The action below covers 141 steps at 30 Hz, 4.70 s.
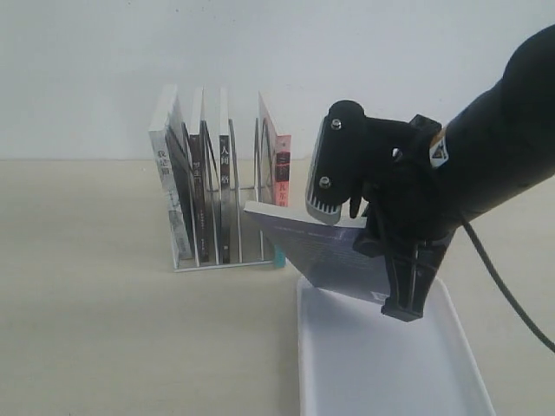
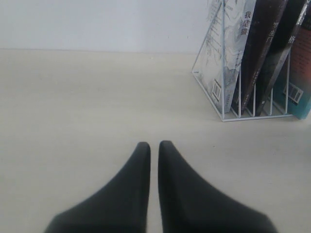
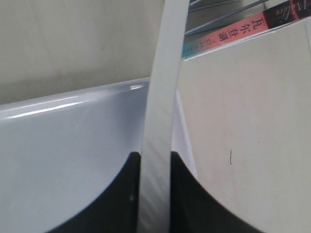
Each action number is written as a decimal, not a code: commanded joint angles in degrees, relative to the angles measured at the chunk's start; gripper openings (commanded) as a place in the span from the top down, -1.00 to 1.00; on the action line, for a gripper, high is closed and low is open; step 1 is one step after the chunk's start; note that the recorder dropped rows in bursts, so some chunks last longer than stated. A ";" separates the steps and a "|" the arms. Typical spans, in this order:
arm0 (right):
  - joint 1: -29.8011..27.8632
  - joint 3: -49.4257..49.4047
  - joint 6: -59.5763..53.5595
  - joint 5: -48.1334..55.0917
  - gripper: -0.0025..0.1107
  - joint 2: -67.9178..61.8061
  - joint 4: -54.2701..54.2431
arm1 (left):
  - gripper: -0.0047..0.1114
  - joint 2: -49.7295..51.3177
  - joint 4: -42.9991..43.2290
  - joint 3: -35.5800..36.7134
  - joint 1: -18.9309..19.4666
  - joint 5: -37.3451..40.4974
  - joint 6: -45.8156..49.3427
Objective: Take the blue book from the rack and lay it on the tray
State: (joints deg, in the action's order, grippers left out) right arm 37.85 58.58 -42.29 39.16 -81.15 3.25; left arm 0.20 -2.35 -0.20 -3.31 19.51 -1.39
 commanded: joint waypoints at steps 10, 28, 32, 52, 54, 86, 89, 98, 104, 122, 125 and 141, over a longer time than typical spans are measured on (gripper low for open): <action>-0.23 -0.05 1.48 6.44 0.96 -0.67 3.80 | 0.82 -0.20 0.06 0.20 0.23 -0.24 -0.49; -0.23 -0.07 3.41 9.73 0.96 -0.67 7.84 | 0.82 -0.20 0.06 0.20 0.23 -0.24 -0.49; -0.23 -0.07 3.41 9.86 0.96 -0.67 7.98 | 0.82 -0.20 0.06 0.20 0.23 -0.24 -0.49; -0.23 -4.00 7.22 4.64 0.96 -0.67 16.49 | 0.82 -0.20 0.06 0.20 0.23 -0.24 -0.49; -0.23 -4.00 7.38 4.86 0.96 -0.67 16.49 | 0.82 -0.20 0.06 0.20 0.23 -0.24 -0.49; -0.01 -3.48 8.84 4.06 0.04 10.62 14.71 | 0.82 -0.20 0.06 0.20 0.23 -0.24 -0.49; -0.01 -3.48 8.84 4.07 0.05 11.55 14.14 | 0.82 -0.20 0.06 0.20 0.23 -0.24 -0.49; -0.01 -3.48 9.43 3.53 0.05 15.52 13.79 | 0.82 -0.20 0.06 0.20 0.23 -0.24 -0.49; -0.01 -3.48 16.65 1.10 0.13 20.64 11.51 | 0.82 -0.20 0.06 0.20 0.23 -0.24 -0.49; -0.01 -3.48 35.77 2.10 0.93 31.31 -20.68 | 0.82 -0.20 0.06 0.20 0.23 -0.24 -0.49; -0.01 -3.48 35.77 2.10 0.93 31.31 -20.68 | 0.82 -0.20 0.06 0.20 0.23 -0.24 -0.49; 0.09 -4.25 34.43 0.88 0.93 32.60 -20.83 | 0.82 -0.20 0.06 0.20 0.23 -0.24 -0.49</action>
State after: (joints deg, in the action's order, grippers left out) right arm 37.85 54.71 -6.60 41.18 -49.87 -17.69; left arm 0.20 -2.35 -0.20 -3.31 19.51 -1.39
